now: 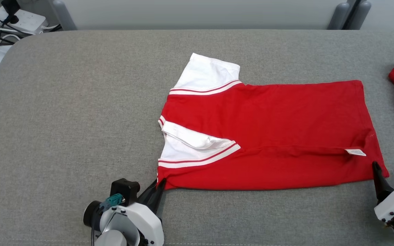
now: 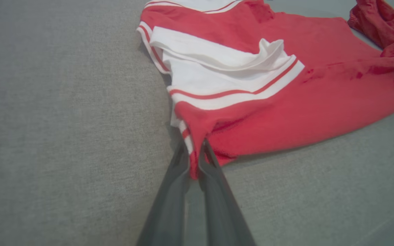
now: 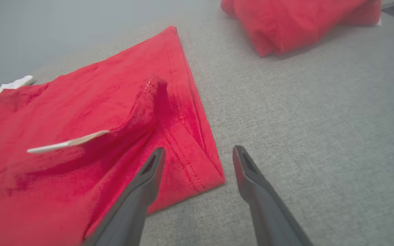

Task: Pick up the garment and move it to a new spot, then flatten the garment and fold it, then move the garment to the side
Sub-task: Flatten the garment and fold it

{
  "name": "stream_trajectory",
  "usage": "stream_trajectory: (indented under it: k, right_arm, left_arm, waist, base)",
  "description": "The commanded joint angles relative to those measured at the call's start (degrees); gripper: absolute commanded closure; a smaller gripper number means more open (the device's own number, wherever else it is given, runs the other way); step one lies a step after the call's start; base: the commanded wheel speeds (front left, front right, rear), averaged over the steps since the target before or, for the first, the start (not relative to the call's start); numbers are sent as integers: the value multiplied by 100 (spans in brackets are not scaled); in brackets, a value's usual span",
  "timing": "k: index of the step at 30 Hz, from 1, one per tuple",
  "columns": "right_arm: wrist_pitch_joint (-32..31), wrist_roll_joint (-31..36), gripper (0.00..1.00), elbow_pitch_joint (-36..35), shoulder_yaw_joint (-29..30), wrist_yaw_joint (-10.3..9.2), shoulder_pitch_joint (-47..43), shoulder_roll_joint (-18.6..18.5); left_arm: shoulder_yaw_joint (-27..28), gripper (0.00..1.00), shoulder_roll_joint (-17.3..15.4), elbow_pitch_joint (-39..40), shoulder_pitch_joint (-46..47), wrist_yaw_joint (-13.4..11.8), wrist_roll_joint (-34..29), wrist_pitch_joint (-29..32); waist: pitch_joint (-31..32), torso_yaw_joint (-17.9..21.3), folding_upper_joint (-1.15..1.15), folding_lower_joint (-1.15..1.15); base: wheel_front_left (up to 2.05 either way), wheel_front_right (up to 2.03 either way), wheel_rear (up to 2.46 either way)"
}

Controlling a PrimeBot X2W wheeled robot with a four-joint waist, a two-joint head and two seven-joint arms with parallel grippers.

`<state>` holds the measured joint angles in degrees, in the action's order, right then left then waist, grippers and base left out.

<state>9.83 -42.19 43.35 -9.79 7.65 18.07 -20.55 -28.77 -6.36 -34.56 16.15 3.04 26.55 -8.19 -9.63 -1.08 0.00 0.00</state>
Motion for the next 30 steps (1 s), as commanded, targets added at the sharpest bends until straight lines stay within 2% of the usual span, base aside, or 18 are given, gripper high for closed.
stream_trajectory:
  k: [1, 7, 8, 9, 10, 11, 14, 21, 30]
  right_arm:
    - [-97, -123, 0, 92, -181, -16, 141, -174]
    - [-434, -491, 0, 499, -409, -16, 348, -103]
    - [-466, -536, 9, 548, -471, -16, 369, -93]
    - [-466, -578, 39, 580, -530, -16, 388, -89]
    - [-439, -620, 75, 609, -576, -16, 404, -89]
    - [-405, -652, 100, 638, -622, -16, 416, -93]
    - [-305, -709, 100, 697, -797, -16, 408, -142]
    - [110, -899, 100, 884, -739, -16, 66, -292]
    - [-35, -881, 100, 1652, -522, -16, 13, -309]
  left_arm:
    - [149, 100, -82, 86, 281, 43, -64, -75]
    - [116, 100, -101, 90, 341, 54, -63, -90]
    - [110, 100, -104, 94, 351, 52, -66, -100]
    - [107, 100, -105, 95, 359, 52, -63, -108]
    - [103, 100, -107, 94, 366, 53, -58, -113]
    - [99, 100, -111, 95, 373, 53, -56, -119]
    - [86, 100, -125, 107, 378, 48, -52, -135]
    - [82, 100, -127, 203, 252, -2, 25, -176]
    - [-21, 100, -259, 433, -188, -65, 110, 116]
  waist:
    - [-64, -67, 0, 0]
    - [-127, -138, 0, 0]
    - [-132, -152, 0, 0]
    - [-136, -162, 0, 0]
    - [-139, -169, 0, 0]
    - [-138, -174, 0, 0]
    - [-125, -178, 0, 0]
    - [-32, -127, 0, 0]
    - [36, -55, 0, 0]
  base:
    - [0, 0, 0]
    - [0, 0, 0]
    - [0, 0, 0]
    - [0, 0, 0]
    - [0, 0, 0]
    - [0, 0, 0]
    - [0, 0, 0]
    - [0, 0, 0]
    - [0, 0, 0]
